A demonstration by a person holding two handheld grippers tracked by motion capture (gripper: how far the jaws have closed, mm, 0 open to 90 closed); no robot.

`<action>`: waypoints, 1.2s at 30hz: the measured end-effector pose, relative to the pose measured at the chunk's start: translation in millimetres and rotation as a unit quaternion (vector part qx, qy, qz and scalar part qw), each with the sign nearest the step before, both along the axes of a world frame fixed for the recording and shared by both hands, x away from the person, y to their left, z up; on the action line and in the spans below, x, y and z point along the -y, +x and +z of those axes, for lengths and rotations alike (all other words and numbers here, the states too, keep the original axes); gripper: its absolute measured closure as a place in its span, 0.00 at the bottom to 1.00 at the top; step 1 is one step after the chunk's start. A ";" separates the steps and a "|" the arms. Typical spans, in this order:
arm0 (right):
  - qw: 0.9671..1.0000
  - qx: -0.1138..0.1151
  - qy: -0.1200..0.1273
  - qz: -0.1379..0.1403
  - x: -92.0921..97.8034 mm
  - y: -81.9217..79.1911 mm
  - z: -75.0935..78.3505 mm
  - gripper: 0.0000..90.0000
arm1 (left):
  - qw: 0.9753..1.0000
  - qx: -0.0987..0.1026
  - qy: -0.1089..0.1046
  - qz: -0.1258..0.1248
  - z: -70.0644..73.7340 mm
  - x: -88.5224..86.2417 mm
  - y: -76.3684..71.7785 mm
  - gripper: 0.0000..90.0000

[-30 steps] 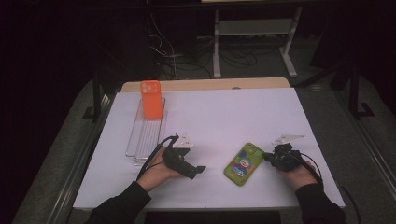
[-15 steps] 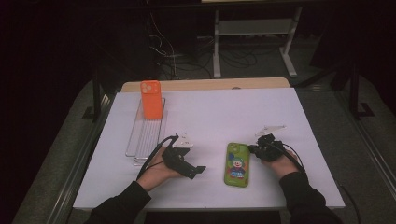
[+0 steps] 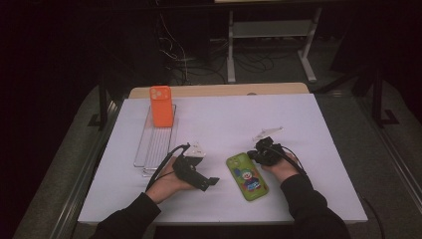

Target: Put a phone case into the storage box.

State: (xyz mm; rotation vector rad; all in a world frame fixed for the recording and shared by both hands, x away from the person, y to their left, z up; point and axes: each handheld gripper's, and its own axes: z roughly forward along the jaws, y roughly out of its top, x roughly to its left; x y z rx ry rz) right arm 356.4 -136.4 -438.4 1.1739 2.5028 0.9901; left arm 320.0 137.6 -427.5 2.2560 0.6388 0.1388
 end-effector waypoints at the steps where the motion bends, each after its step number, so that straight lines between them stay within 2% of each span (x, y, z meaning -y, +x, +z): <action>1: 1.000 0.001 -0.003 0.005 -4.1 1.1 -0.3 0.98 | 1.000 0.001 0.002 -0.001 0.1 -0.2 0.1 0.00; 7: 0.999 0.002 -0.009 0.032 -26.9 4.9 -2.9 0.98 | 1.000 0.001 0.003 -0.001 0.1 -0.3 0.0 0.00; 11: 0.999 0.009 -0.008 0.034 -26.4 4.1 -0.7 0.98 | 1.000 0.001 -0.003 -0.001 0.0 -0.8 0.3 0.00; 15: 1.000 0.006 0.006 0.025 -12.7 0.1 10.3 0.85 | 1.000 0.002 0.002 -0.004 -0.2 -1.7 1.2 0.00; 19: 1.000 0.005 0.023 0.014 7.5 -7.9 20.0 0.70 | 1.000 0.003 -0.005 0.001 -1.1 -0.3 0.8 0.00; 21: 0.999 0.007 0.030 0.012 18.1 -12.1 21.5 0.61 | 1.000 0.003 -0.006 0.001 -1.1 -0.1 0.9 0.00; 23: 0.999 0.000 0.039 0.013 27.8 -15.5 22.0 0.57 | 1.000 0.001 -0.006 0.001 -1.4 0.1 0.7 0.00; 26: 0.999 0.005 0.042 0.011 40.6 -23.5 21.9 0.48 | 1.000 0.002 -0.005 -0.001 -1.4 -0.2 1.1 0.00; 27: 0.999 0.000 0.047 0.009 43.9 -26.8 22.2 0.42 | 1.000 0.001 -0.005 -0.001 -1.5 -0.2 1.1 0.00; 31: 0.998 0.006 0.055 0.009 56.6 -39.6 20.8 0.23 | 1.000 0.003 -0.002 -0.003 -1.4 -1.1 1.6 0.00; 33: 0.998 0.016 0.058 0.018 61.3 -46.3 18.8 0.13 | 1.000 0.003 0.001 -0.003 -1.1 -1.8 1.9 0.00; 34: 0.998 0.022 0.058 0.019 63.7 -49.6 17.8 0.12 | 1.000 0.002 0.002 -0.003 -0.9 -1.9 1.8 0.00; 36: 0.997 0.032 0.061 0.025 67.7 -54.8 15.9 0.01 | 1.000 0.000 0.001 -0.003 -1.1 -1.7 1.6 0.00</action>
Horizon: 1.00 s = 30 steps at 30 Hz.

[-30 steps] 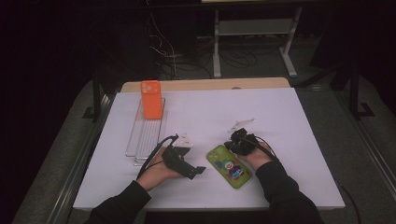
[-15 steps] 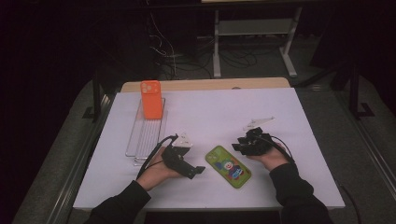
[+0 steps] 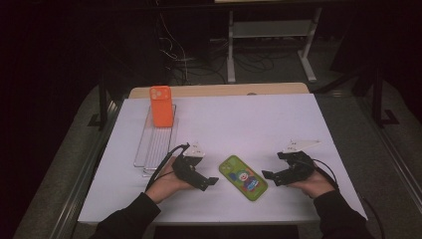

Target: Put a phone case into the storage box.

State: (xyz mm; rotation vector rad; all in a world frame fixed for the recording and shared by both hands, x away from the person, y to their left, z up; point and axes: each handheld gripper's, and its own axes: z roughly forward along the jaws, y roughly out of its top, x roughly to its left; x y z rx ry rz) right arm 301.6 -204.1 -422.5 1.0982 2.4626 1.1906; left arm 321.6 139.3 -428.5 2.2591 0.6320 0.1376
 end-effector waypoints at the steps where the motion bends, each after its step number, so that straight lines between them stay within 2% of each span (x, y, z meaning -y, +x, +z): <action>1: 1.000 -0.005 0.004 0.000 1.2 -2.8 0.0 0.00 | 1.000 0.003 0.001 -0.003 -0.1 0.0 0.5 0.00; 4: 1.000 0.000 0.003 0.007 6.2 -9.6 -0.4 0.00 | 1.000 0.003 -0.001 -0.002 -0.4 0.3 0.5 0.00; 7: 1.000 -0.012 0.008 0.005 8.7 -13.2 -0.1 0.00 | 1.000 0.004 0.001 -0.004 -0.1 -0.1 0.7 0.00; 14: 1.000 -0.024 -0.003 0.006 6.5 -13.7 3.1 0.00 | 1.000 0.004 -0.001 -0.004 -0.1 0.0 0.4 0.00; 20: 0.999 -0.043 -0.006 0.008 -2.3 -14.0 10.4 0.00 | 1.000 0.004 -0.003 0.000 0.0 -0.3 0.6 0.00; 23: 0.999 -0.045 -0.013 0.009 -8.8 -13.6 12.1 0.00 | 1.000 0.005 0.000 -0.002 0.3 -0.5 0.6 0.00; 26: 0.999 -0.049 -0.013 0.012 -16.9 -14.1 14.3 0.00 | 1.000 0.003 -0.011 0.004 -0.3 0.9 -0.4 0.00; 30: 0.999 -0.046 -0.021 0.014 -27.6 -13.5 15.3 0.00 | 1.000 0.002 -0.011 0.005 -0.5 0.9 -0.4 0.00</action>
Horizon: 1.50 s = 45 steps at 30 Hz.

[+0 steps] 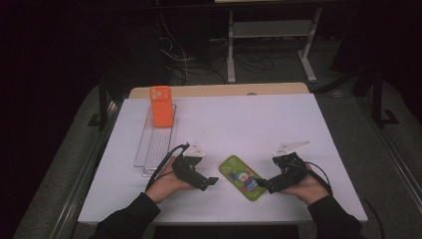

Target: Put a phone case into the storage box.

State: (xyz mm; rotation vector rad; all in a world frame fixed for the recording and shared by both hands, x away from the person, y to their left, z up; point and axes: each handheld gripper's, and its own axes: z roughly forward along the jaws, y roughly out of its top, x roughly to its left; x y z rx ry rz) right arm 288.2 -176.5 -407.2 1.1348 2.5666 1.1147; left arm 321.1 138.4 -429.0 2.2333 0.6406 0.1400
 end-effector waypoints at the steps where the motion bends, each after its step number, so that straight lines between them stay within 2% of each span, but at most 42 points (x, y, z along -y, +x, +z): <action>1: 1.000 0.002 -0.001 0.001 -2.4 0.3 -0.3 0.00 | 1.000 0.000 0.000 0.000 0.1 0.0 -0.1 0.00; 2: 1.000 0.000 -0.002 0.000 -5.1 0.1 -0.2 0.00 | 1.000 0.003 0.005 -0.004 0.5 -0.5 0.3 0.00; 11: 1.000 0.002 -0.018 0.013 -26.1 0.6 -5.1 0.00 | 1.000 -0.001 -0.002 0.000 -0.1 -0.1 0.1 0.00; 13: 1.000 -0.002 -0.020 0.007 -31.2 0.8 -7.1 0.00 | 1.000 -0.001 -0.001 0.001 -0.1 0.0 0.1 0.00; 20: 0.999 -0.009 -0.046 0.006 -45.9 2.7 -16.3 0.00 | 1.000 0.000 -0.001 0.001 -0.1 -0.2 0.2 0.00; 24: 0.998 -0.008 -0.067 0.009 -53.2 2.7 -22.5 0.00 | 1.000 0.003 0.008 -0.005 0.6 -1.3 1.0 0.00; 30: 0.996 -0.017 -0.092 0.011 -58.9 1.9 -31.2 0.00 | 1.000 -0.002 0.006 -0.001 0.3 -0.9 0.2 0.00; 33: 0.995 -0.010 -0.097 0.015 -59.9 0.6 -33.2 0.02 | 1.000 -0.003 0.006 0.000 0.3 -1.0 0.3 0.00; 35: 0.995 -0.017 -0.102 0.015 -61.1 -0.3 -34.2 0.03 | 1.000 -0.003 0.006 0.000 0.3 -1.0 0.3 0.00; 37: 0.994 -0.011 -0.110 0.019 -62.0 -0.8 -35.4 0.04 | 1.000 -0.003 0.006 0.000 0.3 -0.9 0.2 0.00; 45: 0.993 -0.010 -0.111 0.025 -63.6 -3.9 -35.6 0.13 | 1.000 -0.003 0.007 0.000 0.3 -1.1 0.4 0.00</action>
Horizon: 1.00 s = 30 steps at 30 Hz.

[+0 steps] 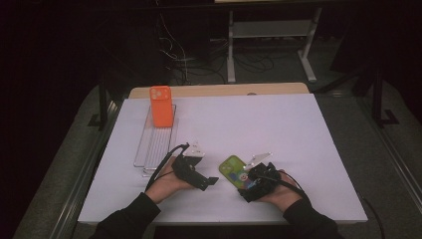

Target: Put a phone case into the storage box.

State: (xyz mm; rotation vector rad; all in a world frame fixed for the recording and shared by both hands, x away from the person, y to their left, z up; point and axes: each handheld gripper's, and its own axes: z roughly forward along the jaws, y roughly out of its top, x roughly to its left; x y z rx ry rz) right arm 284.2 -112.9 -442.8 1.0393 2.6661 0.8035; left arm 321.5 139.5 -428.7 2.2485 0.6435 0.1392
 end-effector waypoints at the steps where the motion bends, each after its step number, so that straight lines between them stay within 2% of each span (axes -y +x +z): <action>1: 1.000 -0.002 0.000 -0.002 0.0 0.0 0.2 0.13 | 1.000 0.000 0.000 0.000 -0.1 0.1 0.0 0.00; 11: 1.000 -0.004 0.001 -0.007 0.9 -0.3 1.2 0.17 | 1.000 0.001 -0.002 0.000 0.8 -0.4 0.0 0.00; 16: 1.000 -0.004 0.001 -0.001 4.3 1.7 2.3 0.17 | 1.000 0.010 0.007 0.001 5.6 -1.9 1.1 0.00; 19: 1.000 -0.005 0.006 0.006 10.2 5.3 5.3 0.17 | 1.000 0.009 -0.004 -0.004 11.4 -2.1 3.0 0.00; 22: 1.000 -0.005 0.005 0.021 15.6 11.4 10.4 0.17 | 1.000 0.009 -0.006 -0.020 19.3 -0.7 6.4 0.00; 24: 0.999 -0.011 0.014 0.036 18.8 15.6 14.8 0.17 | 0.999 0.014 -0.009 -0.032 26.5 1.1 10.2 0.00; 26: 0.999 -0.009 0.013 0.052 20.2 18.9 19.7 0.17 | 0.999 0.020 -0.010 -0.047 34.9 3.1 13.9 0.00; 30: 0.995 -0.004 0.021 0.099 21.2 27.9 29.0 0.17 | 0.996 0.028 -0.011 -0.080 51.5 7.8 22.1 0.00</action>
